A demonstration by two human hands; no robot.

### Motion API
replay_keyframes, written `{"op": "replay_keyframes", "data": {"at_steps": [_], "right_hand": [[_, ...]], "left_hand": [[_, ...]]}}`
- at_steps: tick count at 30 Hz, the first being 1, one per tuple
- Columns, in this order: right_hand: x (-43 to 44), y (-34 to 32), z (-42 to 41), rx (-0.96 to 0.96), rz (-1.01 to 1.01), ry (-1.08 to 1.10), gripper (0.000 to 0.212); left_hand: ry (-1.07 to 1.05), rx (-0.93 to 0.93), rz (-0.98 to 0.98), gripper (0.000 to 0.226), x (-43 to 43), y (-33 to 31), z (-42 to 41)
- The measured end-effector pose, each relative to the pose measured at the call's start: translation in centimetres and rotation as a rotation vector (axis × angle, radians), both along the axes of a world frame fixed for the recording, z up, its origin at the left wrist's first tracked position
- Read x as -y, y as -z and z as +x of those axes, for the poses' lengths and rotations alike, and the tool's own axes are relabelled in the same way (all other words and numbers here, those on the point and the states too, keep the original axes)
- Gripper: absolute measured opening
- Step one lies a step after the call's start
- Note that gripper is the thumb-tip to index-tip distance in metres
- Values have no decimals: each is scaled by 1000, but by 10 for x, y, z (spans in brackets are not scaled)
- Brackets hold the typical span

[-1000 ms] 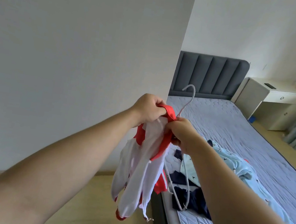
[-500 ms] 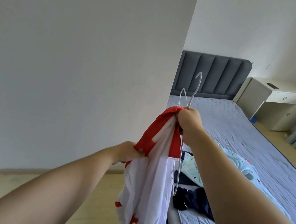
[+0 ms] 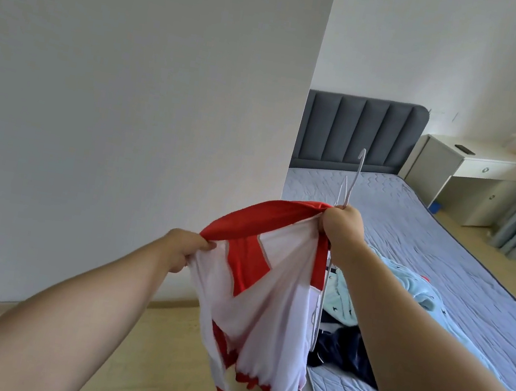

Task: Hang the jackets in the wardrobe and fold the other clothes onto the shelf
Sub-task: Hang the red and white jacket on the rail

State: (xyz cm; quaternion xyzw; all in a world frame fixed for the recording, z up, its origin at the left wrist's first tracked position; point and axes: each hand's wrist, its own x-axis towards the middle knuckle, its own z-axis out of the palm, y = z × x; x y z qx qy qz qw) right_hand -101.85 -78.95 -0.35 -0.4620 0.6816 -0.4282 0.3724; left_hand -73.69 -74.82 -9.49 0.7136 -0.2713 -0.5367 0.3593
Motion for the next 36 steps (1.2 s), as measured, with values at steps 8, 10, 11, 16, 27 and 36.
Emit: {"op": "replay_keyframes", "data": {"at_steps": [8,10,11,16,27,36], "right_hand": [[-3,17,-16,-146,19,-27,24],[-3,22,-15,-188,38,-42,27],[-4,25,-13,-202,53,-54,26],[-13,42,-2,-240,131,-119,26],[-45,35,58,-100,23,-366,65],[-61,44,90,-112,15,-446,53]], "left_hand": [[181,-71,-156,23,2,-44,-13],[295,-13,-145,33,4,-56,-14],[348,11,-138,35,4,-62,-16],[298,-134,-308,33,9,-86,-18],[-76,370,-394,31,26,-64,7],[-306,587,-322,34,21,-59,59]]}}
